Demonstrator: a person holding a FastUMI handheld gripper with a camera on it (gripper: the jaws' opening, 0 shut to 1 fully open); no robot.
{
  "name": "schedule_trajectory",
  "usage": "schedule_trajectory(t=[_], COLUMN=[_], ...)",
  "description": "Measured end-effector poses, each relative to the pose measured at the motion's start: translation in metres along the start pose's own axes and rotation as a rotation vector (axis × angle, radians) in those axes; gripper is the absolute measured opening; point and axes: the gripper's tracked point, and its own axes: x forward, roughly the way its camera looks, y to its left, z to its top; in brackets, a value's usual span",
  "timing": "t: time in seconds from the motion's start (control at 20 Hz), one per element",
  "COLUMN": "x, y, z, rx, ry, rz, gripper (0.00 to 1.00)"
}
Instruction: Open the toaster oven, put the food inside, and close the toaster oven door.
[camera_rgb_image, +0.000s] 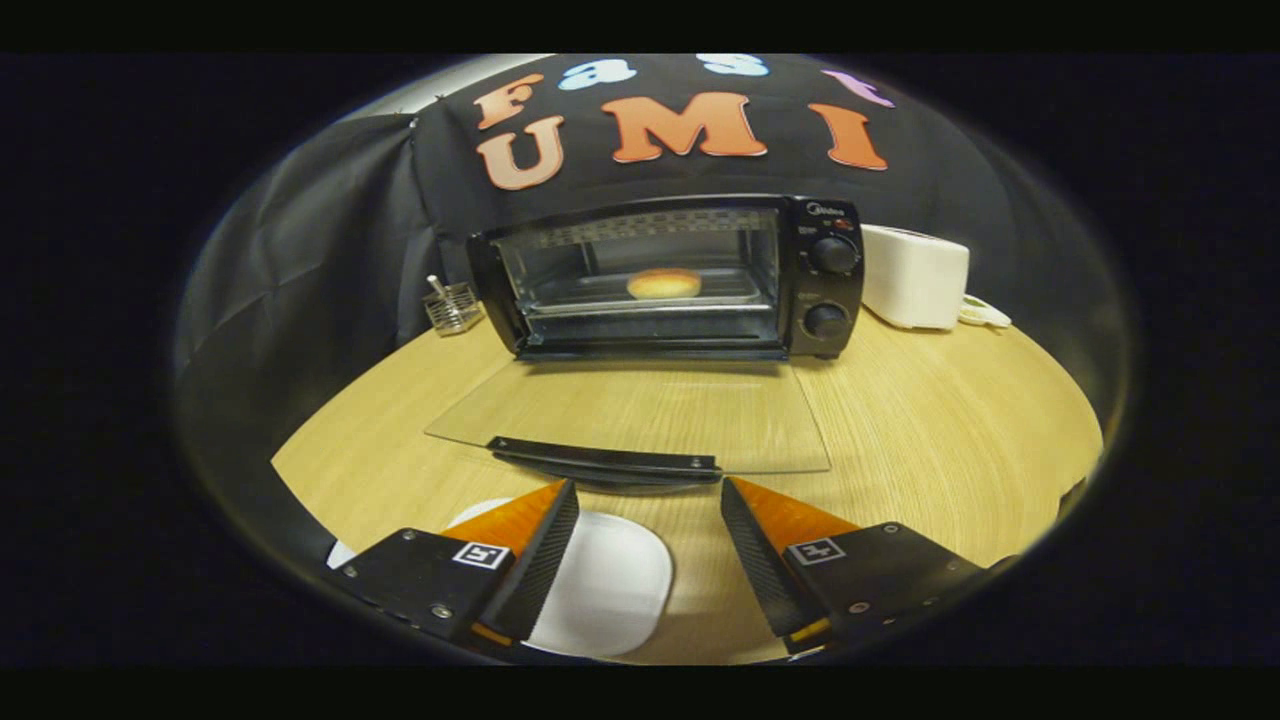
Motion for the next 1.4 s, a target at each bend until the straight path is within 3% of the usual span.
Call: schedule_trajectory(t=[0.3, 0.65, 0.95, 1.15, 1.25, 1.4], x=[0.006, -0.013, -0.005, 0.008, 0.015, 0.027], y=[0.005, 0.009, 0.009, 0.003, -0.005, -0.012], z=[0.017, 0.097, 0.158, 0.196, 0.216, 0.237], rx=[0.067, 0.087, 0.135, 0.116, 0.095, 0.034], ry=[-0.019, -0.173, -0.26, -0.324, -0.361, -0.385], rz=[-0.003, 0.056, 0.103, 0.09, 0.061, -0.007], gripper=[0.83, 0.83, 0.87, 0.87, 0.84, 0.68])
